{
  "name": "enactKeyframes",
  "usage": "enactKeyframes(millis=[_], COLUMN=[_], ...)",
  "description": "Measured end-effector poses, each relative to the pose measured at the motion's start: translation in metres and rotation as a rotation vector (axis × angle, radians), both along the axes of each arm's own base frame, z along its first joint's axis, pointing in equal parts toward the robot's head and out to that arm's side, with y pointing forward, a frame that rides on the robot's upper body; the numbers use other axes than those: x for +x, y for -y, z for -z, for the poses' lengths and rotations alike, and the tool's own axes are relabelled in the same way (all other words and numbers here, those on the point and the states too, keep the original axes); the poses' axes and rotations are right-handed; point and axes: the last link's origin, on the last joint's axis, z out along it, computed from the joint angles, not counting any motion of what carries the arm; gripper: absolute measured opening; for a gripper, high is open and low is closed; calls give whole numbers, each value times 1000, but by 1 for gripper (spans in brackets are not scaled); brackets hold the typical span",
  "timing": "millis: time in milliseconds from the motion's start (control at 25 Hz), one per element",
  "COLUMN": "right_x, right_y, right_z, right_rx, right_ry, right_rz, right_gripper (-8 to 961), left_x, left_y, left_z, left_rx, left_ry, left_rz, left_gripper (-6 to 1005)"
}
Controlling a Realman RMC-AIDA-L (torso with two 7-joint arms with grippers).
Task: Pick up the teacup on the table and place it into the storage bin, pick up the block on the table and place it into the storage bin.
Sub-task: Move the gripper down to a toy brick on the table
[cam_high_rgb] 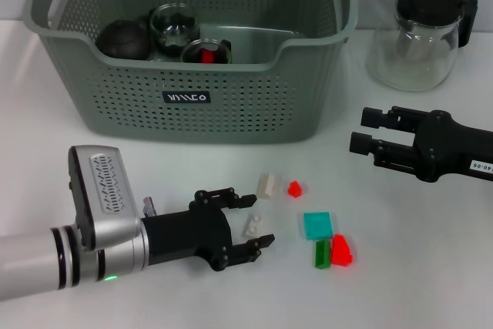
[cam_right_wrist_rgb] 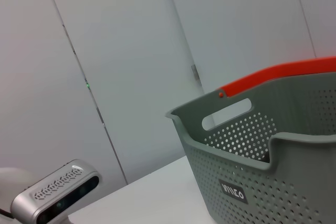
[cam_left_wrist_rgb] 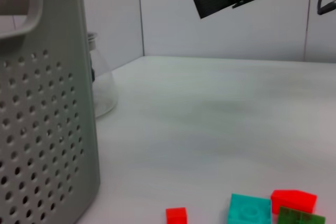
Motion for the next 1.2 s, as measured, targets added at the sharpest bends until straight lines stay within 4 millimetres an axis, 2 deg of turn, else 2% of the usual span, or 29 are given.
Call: enactKeyframes(millis=[120, 600, 1200], right_x=[0, 1, 2], right_y=[0, 0, 0], right_z=[0, 0, -1], right_rx=[1, 2, 5], right_ry=[1, 2, 6], right_rz=[1, 3, 4], right_gripper=[639, 639, 638], left_x=[-1, -4, -12], left_y=[-2, -4, -6], left_z=[1, 4, -4], left_rx=[4, 13, 51], left_ry=[-13, -38, -27], left_rz=[-7, -30, -70], left_gripper=[663, 661, 659])
